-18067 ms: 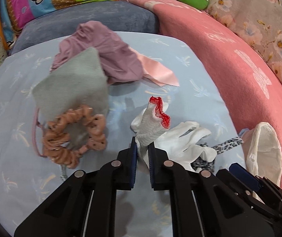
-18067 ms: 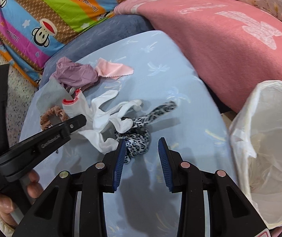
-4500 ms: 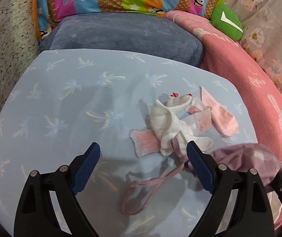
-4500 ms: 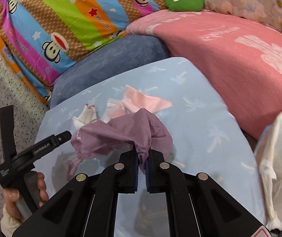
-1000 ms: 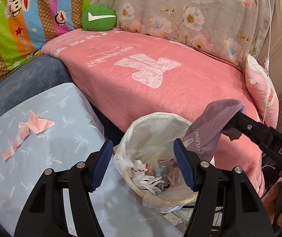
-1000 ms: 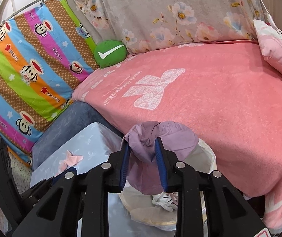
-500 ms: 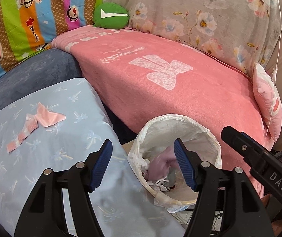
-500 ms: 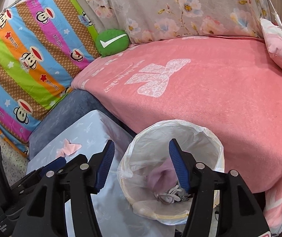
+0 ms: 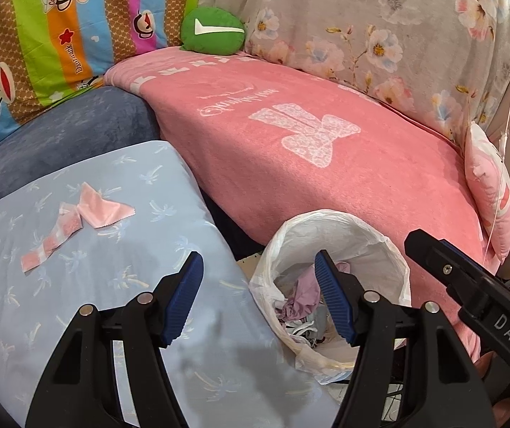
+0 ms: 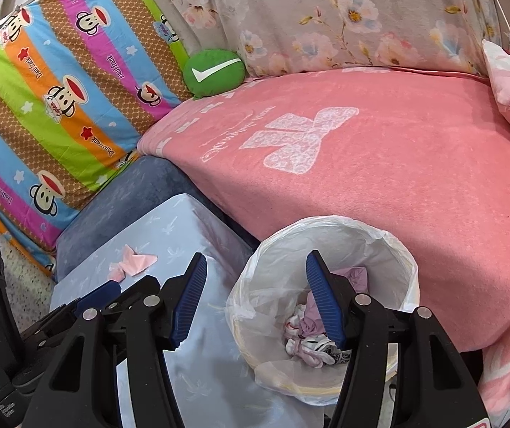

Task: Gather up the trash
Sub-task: 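Move both tools back toward the pink ribbon on the blue pillow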

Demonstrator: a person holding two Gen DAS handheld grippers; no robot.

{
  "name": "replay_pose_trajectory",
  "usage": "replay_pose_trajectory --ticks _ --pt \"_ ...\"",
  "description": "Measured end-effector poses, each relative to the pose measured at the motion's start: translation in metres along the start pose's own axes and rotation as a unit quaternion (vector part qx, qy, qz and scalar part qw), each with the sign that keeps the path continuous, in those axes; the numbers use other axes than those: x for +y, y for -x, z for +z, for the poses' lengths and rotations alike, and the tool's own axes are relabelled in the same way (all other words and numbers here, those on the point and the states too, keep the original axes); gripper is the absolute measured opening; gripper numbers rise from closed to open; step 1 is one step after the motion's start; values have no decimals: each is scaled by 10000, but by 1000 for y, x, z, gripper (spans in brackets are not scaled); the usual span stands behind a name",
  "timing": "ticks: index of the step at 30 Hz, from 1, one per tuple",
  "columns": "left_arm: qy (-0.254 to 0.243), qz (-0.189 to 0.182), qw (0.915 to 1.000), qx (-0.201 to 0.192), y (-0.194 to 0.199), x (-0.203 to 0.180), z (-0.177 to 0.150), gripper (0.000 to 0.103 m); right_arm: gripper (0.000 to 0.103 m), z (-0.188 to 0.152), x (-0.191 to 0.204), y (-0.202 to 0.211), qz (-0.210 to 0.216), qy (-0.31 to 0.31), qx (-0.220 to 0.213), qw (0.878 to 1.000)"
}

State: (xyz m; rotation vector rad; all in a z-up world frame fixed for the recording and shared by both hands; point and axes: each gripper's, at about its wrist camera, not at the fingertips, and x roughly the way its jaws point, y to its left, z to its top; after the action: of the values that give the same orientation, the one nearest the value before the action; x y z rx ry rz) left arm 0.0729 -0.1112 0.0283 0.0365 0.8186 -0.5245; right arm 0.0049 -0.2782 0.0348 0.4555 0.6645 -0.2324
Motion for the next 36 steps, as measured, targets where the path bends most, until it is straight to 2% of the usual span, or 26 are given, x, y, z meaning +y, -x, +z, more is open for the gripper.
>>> replay_pose_trajectory --ticks 7,12,20,28,32,36 --pt "213 181 9996 -19 4 25 -4 67 57 -7 21 -9 107 172 124 9997" --pt "390 391 9985 -62 8 46 -7 75 57 -13 44 -18 222 332 219 9990" --pt "692 616 9957 -75 16 84 -13 76 57 -24 87 -35 382 676 392 9962" --pt "1091 851 9904 -47 22 130 -21 77 57 -34 128 -52 509 983 516 9925" --pt "1272 1029 9865 -27 23 155 -27 84 57 -38 146 -63 564 1128 565 9904" --pt "1503 1188 9815 33 21 182 -33 86 57 -40 163 -78 608 1232 633 9885"
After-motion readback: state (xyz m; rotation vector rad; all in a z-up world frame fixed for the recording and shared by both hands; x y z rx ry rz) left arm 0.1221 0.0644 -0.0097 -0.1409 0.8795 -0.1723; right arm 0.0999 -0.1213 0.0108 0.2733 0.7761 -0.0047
